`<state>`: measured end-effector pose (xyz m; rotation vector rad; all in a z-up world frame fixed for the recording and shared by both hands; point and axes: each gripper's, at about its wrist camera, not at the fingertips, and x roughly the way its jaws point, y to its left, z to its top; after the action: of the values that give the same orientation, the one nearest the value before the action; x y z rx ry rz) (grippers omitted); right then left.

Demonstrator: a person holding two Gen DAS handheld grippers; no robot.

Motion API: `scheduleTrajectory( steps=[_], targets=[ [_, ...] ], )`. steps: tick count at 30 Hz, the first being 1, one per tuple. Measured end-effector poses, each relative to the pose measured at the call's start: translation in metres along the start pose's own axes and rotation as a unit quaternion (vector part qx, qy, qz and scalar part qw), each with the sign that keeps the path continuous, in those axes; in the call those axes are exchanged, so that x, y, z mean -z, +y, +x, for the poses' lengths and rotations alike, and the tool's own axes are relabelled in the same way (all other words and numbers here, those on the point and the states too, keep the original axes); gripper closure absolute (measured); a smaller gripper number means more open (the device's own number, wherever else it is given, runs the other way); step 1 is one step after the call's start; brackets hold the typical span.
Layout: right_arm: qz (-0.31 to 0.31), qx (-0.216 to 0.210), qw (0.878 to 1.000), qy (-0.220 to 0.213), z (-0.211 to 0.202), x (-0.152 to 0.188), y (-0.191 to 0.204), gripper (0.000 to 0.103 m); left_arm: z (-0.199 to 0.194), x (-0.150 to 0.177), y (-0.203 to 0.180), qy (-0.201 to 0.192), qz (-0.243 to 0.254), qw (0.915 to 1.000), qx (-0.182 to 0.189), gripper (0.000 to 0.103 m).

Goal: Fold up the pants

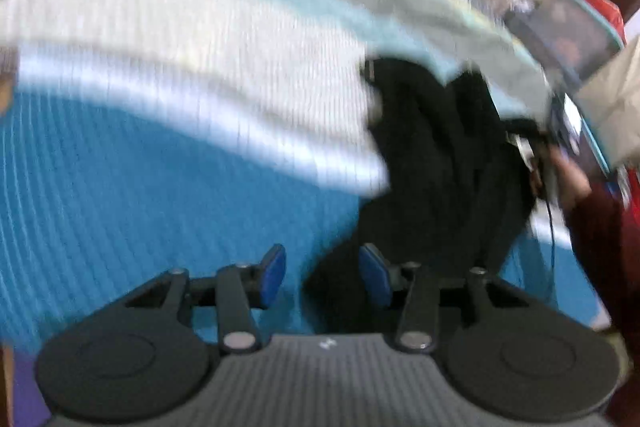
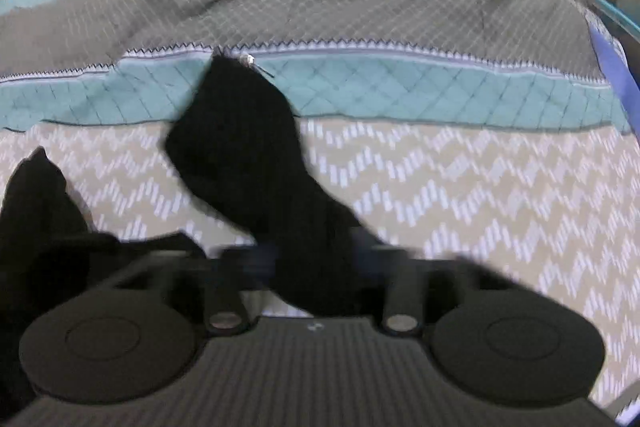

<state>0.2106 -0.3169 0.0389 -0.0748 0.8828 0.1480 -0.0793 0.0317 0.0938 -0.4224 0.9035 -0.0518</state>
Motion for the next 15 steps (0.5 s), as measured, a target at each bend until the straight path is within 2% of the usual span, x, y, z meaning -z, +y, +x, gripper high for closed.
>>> scheduleTrajectory(
  steps=[2,4,5,6,8,9,10,11,12,13,14,15],
  targets=[
    [0.047,-0.001,0.998,-0.043,-0.019,-0.007,-0.022,0.089,0.018,-0.032,-0.034,-0.031,0.041,0.9986,-0.007,0.051],
    [0.106,0.0,0.989,-0.106,-0.051,-0.007,-0.056,0.089,0.049,-0.06,-0.064,-0.045,0.082,0.9955,-0.01,0.035],
    [0.136,0.007,0.982,-0.13,-0.067,-0.005,-0.074,0.089,0.068,-0.071,-0.086,-0.046,0.102,0.9937,-0.009,0.029],
    [0.16,0.019,0.976,-0.148,-0.079,0.0,-0.093,0.089,0.092,-0.083,-0.11,-0.04,0.114,0.9926,-0.002,0.018],
    [0.193,0.051,0.965,-0.173,-0.107,0.017,-0.129,0.089,0.13,-0.093,-0.129,-0.022,0.117,0.9928,0.008,0.016],
    [0.206,0.071,0.959,-0.18,-0.122,0.029,-0.147,0.089,0.161,-0.099,-0.15,-0.004,0.113,0.9936,0.001,0.018],
    [0.218,0.083,0.955,-0.181,-0.129,0.039,-0.163,0.089,0.166,-0.096,-0.141,0.006,0.109,0.994,0.001,0.027],
    [0.23,0.094,0.953,-0.176,-0.137,0.051,-0.176,0.088,0.182,-0.097,-0.151,0.021,0.104,0.9943,-0.004,0.037],
    [0.24,0.103,0.951,-0.163,-0.144,0.067,-0.187,0.083,0.2,-0.098,-0.163,0.039,0.099,0.9943,-0.006,0.066],
    [0.247,0.113,0.952,-0.141,-0.148,0.08,-0.197,0.071,0.212,-0.1,-0.167,0.055,0.095,0.994,-0.007,0.083],
    [0.251,0.121,0.953,-0.121,-0.151,0.09,-0.205,0.057,0.215,-0.095,-0.174,0.058,0.089,0.9943,-0.012,0.083],
    [0.258,0.136,0.95,-0.111,-0.156,0.102,-0.212,0.031,0.213,-0.091,-0.178,0.045,0.088,0.9949,-0.015,0.086]
  ],
)
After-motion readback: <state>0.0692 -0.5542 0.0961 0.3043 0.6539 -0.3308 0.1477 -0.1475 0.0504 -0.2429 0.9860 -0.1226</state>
